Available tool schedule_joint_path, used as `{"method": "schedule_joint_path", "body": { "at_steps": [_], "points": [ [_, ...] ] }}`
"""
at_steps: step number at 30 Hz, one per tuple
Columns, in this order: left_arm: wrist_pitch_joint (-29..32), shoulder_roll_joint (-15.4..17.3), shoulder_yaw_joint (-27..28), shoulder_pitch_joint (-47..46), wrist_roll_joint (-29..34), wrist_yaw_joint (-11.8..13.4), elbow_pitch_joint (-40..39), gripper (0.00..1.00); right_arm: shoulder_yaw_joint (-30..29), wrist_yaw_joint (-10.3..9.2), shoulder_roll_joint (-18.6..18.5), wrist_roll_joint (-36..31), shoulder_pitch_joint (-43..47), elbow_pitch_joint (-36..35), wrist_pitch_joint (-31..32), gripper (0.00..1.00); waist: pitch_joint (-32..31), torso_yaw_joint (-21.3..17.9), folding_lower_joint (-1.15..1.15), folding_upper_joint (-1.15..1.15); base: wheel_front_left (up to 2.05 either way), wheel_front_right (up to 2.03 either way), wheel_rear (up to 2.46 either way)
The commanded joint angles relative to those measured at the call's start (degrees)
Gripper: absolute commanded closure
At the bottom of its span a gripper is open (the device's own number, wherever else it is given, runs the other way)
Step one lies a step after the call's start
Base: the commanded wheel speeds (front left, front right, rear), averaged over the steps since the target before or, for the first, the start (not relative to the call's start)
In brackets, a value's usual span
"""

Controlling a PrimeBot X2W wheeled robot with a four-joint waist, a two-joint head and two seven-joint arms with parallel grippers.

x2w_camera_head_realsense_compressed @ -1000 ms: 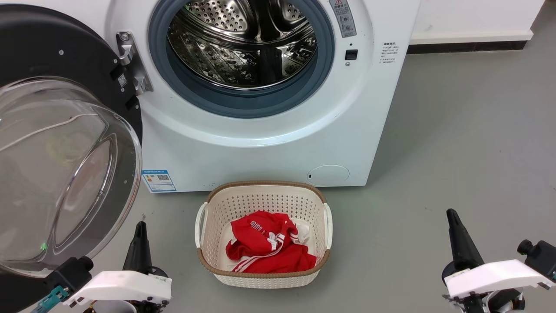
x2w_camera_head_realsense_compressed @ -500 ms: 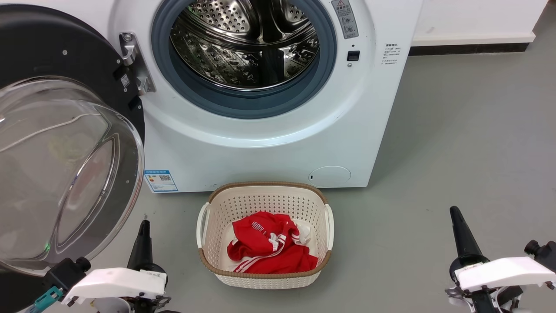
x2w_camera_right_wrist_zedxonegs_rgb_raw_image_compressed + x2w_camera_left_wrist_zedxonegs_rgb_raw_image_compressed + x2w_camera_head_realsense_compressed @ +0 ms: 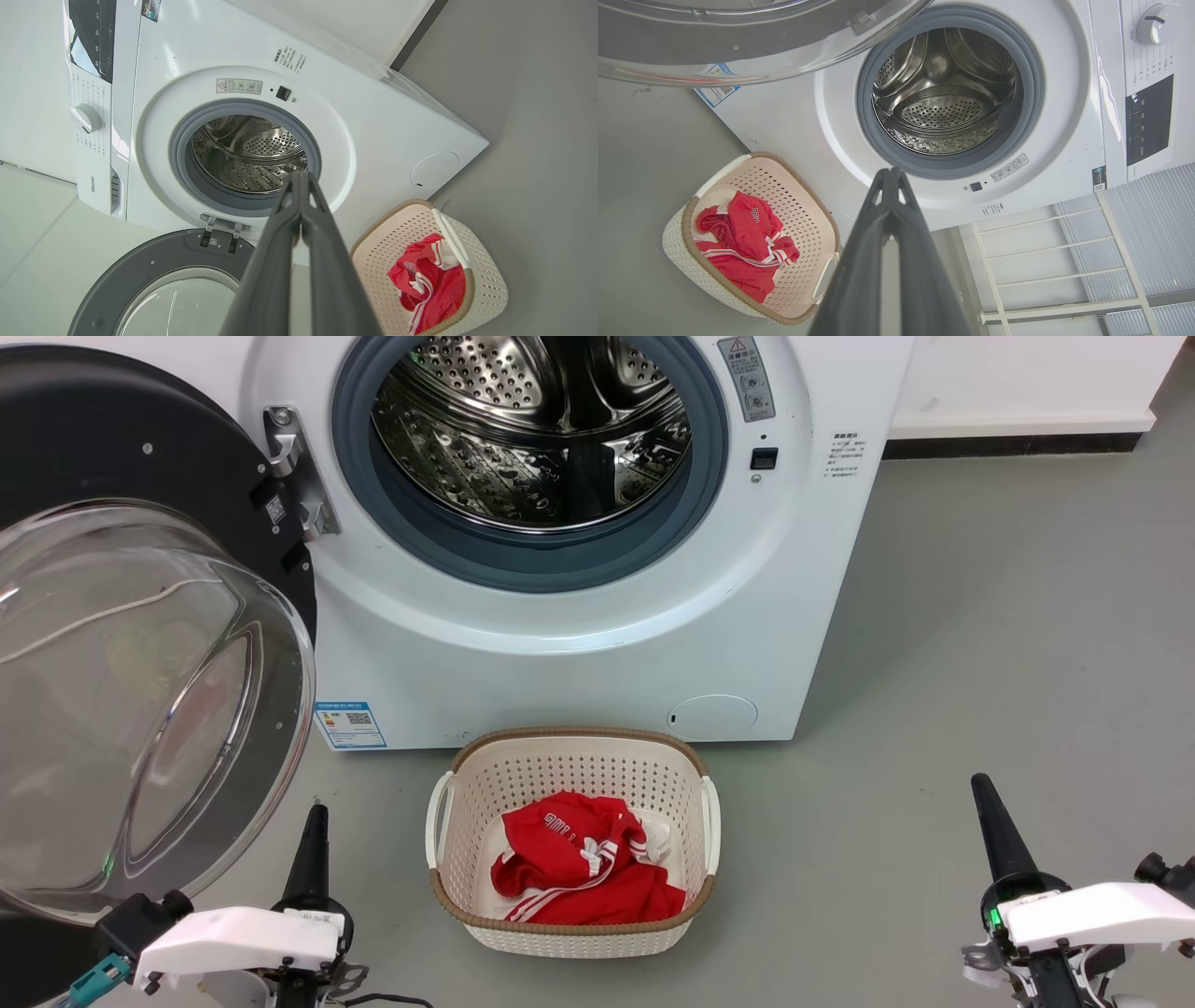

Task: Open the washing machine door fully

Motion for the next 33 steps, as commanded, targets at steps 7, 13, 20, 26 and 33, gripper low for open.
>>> {"method": "schedule_joint_path", "body": {
  "at_steps": [7, 13, 20, 26, 33],
  "points": [
    [1.32, 0.15, 0.30, -1.73, -5.33, -0.88, 0.24, 1.00, -0.60, -0.01, -0.28, 5.28, -1.57, 0.01, 1.13, 1.00, -0.11, 0.17, 0.00, 0.00, 0.00, 0.00, 0.00],
    [2.19, 0.15, 0.43, -2.03, -8.72, -1.31, 0.67, 1.00, -0.94, -0.01, -0.25, 8.49, -1.86, 0.22, 1.88, 1.00, -0.20, 0.31, 0.00, 0.00, 0.00, 0.00, 0.00],
    [3.10, 0.15, 0.60, -2.41, -12.50, -1.68, 1.10, 1.00, -1.30, 0.00, -0.20, 12.04, -2.02, 0.49, 2.70, 1.00, -0.30, 0.46, 0.00, 0.00, 0.00, 0.00, 0.00],
    [3.82, 0.15, 0.73, -2.62, -15.54, -2.16, 1.51, 1.00, -1.66, 0.00, -0.14, 14.85, -2.14, 0.71, 3.40, 1.00, -0.38, 0.59, 0.00, 0.00, 0.00, 0.00, 0.00],
    [4.70, 0.16, 0.88, -2.86, -18.92, -2.54, 1.89, 1.00, -2.02, -0.01, -0.06, 18.00, -2.41, 0.95, 4.18, 1.00, -0.49, 0.75, 0.00, 0.00, 0.00, 0.00, 0.00]
  ]
}}
